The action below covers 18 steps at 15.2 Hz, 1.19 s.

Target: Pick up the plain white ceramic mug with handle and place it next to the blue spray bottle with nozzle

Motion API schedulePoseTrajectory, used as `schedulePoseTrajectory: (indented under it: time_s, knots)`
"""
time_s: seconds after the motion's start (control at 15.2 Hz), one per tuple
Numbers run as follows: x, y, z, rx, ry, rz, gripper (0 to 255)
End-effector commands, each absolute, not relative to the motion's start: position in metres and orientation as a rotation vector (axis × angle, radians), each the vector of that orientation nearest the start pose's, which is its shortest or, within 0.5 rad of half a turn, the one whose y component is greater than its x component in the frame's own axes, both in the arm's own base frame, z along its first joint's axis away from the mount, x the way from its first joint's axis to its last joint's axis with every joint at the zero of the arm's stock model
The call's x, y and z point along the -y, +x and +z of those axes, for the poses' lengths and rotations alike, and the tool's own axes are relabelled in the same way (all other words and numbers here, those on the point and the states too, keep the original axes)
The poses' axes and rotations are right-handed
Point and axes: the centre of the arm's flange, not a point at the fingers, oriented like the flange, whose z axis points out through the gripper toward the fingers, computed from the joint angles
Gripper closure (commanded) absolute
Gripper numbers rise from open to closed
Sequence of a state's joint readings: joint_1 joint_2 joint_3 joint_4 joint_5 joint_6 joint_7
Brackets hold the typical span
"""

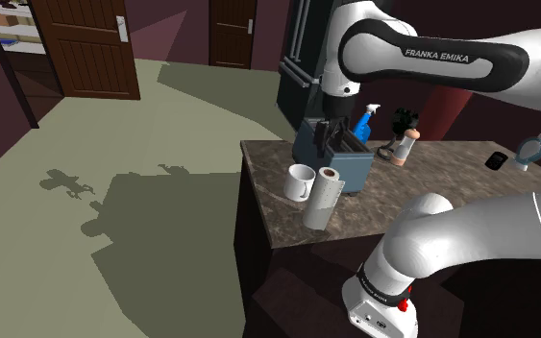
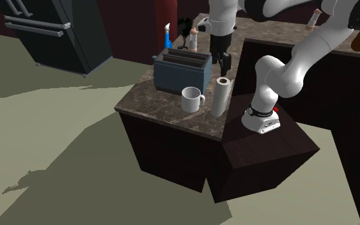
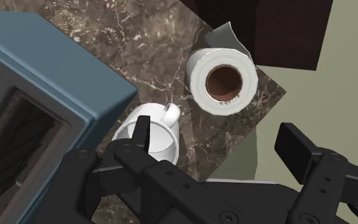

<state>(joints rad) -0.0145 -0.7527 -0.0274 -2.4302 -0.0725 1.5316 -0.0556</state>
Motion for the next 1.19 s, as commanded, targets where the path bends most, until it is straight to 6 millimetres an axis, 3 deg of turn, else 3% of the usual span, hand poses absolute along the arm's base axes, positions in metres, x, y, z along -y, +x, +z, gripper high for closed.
schedulePoseTrajectory:
  time_s: [0.0, 0.86, 1.12]
  knots:
    - [0.022, 0.306, 0.543, 0.040, -3.180, 0.236, 0]
    - [0.048, 0.368, 0.397, 0.068, -3.152, -0.002, 0]
    - [0.049, 0.373, 0.372, 0.069, -3.149, -0.018, 0]
